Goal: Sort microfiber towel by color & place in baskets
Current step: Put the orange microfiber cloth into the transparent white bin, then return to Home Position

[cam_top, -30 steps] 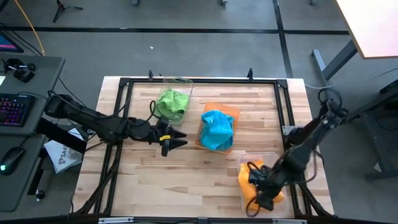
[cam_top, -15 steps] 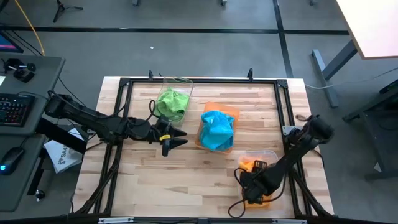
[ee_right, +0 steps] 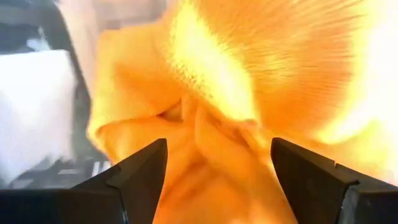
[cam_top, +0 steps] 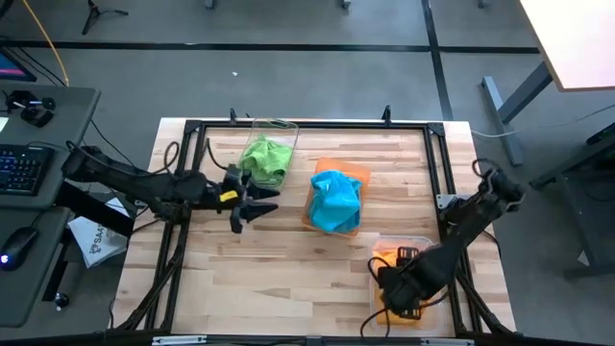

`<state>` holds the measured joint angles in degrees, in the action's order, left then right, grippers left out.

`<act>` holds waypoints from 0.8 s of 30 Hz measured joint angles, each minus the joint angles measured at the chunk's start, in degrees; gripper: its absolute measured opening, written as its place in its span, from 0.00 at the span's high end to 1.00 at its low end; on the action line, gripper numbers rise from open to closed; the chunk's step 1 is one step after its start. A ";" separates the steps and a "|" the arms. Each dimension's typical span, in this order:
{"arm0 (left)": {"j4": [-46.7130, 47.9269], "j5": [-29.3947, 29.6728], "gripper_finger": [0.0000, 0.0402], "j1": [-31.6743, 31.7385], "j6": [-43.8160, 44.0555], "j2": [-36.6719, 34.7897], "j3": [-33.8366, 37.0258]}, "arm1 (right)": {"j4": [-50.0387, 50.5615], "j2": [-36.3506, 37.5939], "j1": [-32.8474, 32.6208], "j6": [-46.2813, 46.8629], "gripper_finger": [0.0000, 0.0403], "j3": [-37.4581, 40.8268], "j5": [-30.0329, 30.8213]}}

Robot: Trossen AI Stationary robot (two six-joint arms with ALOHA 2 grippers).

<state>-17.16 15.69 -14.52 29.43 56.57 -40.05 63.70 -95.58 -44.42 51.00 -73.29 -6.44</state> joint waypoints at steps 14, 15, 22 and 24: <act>0.22 -5.82 0.47 1.13 -7.81 -7.16 0.00 | 13.86 6.22 7.46 -5.52 0.30 -19.90 6.93; 0.23 -6.52 0.47 1.66 -8.88 -8.13 0.00 | 16.72 6.28 8.73 -6.55 0.30 -22.66 7.88; 2.22 -6.63 0.47 8.37 -20.57 -13.87 0.00 | 26.15 11.40 15.37 -9.85 0.52 -33.76 24.64; 2.94 -6.71 0.47 11.24 -22.24 -14.31 0.00 | 25.92 14.84 17.37 -9.66 0.66 -32.46 26.42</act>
<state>-14.21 8.98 -3.28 7.19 42.26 -40.05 89.62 -80.74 -27.05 41.34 -105.75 19.98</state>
